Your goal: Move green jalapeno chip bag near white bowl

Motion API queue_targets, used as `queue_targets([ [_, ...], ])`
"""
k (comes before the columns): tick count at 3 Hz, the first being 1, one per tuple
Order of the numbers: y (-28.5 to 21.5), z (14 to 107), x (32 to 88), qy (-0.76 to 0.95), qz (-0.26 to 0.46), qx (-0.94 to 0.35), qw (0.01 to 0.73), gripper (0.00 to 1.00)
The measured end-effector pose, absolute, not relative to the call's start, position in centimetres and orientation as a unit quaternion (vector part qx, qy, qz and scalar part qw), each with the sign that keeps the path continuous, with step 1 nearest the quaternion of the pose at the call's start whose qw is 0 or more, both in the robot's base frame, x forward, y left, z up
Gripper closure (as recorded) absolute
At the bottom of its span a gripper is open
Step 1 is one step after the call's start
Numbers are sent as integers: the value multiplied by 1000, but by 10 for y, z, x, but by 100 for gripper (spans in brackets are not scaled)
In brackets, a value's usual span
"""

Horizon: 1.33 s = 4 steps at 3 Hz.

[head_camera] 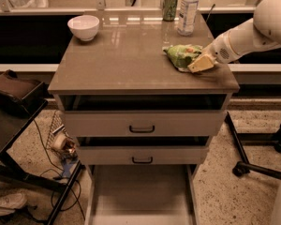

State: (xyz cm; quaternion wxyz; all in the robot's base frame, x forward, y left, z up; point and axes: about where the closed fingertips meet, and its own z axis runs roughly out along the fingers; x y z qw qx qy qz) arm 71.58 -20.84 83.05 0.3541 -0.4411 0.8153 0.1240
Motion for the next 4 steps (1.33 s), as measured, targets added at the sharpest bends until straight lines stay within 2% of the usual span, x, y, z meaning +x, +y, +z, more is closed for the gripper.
queue_targets([
  [1, -203, 829, 717, 813, 126, -445, 353, 99],
  [2, -199, 831, 718, 811, 126, -449, 354, 100],
  [4, -95, 918, 725, 716, 99, -572, 388, 100],
])
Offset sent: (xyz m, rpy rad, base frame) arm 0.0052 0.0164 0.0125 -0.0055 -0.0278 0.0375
